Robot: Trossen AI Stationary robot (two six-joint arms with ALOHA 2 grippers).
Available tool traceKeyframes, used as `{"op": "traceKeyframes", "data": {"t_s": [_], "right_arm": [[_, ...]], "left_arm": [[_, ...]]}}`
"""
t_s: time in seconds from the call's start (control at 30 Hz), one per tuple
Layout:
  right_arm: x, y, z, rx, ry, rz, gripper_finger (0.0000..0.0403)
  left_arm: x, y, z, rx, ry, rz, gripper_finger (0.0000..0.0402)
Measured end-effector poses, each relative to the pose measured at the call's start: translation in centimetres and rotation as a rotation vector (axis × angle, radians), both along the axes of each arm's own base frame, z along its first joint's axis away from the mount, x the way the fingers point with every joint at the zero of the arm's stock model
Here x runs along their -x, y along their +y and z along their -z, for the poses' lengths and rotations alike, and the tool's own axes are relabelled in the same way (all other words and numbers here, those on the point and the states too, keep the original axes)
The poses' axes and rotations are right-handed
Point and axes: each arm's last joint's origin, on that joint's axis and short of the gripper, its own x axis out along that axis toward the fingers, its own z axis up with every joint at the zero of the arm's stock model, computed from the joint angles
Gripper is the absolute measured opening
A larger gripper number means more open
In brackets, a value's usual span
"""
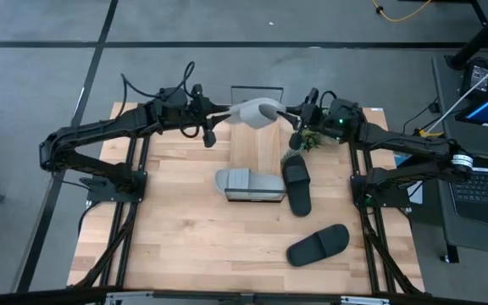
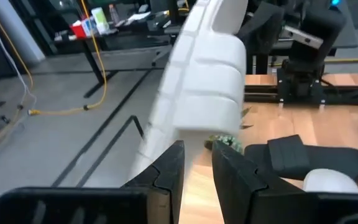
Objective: Pick and place slides into the shelf
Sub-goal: Put the gray slipper on the shelf
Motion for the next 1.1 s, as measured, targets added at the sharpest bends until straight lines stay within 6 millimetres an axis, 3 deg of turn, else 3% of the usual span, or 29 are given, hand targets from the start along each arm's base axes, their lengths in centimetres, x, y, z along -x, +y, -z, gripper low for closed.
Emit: {"op": "traceKeyframes", "data": {"t_s": [0.37,0.63,1.1], "right_arm": [[0.4,-0.1,-2.7,0.049,0.127,-0.138,0.0037],[0.8,-1.3,-3.4,0.063,0.217,-0.236,0.0037],[-2.4,-5.6,-3.5,-0.002,0.44,-0.335,0.0037]], "left_arm": [[0.2,-0.1,-0.1,-0.087,0.037,0.026,0.0075],[0.1,-0.1,-0.1,-0.084,0.037,0.035,0.0075],[0.0,-0.2,0.0,-0.057,0.024,0.085,0.0075]]}}
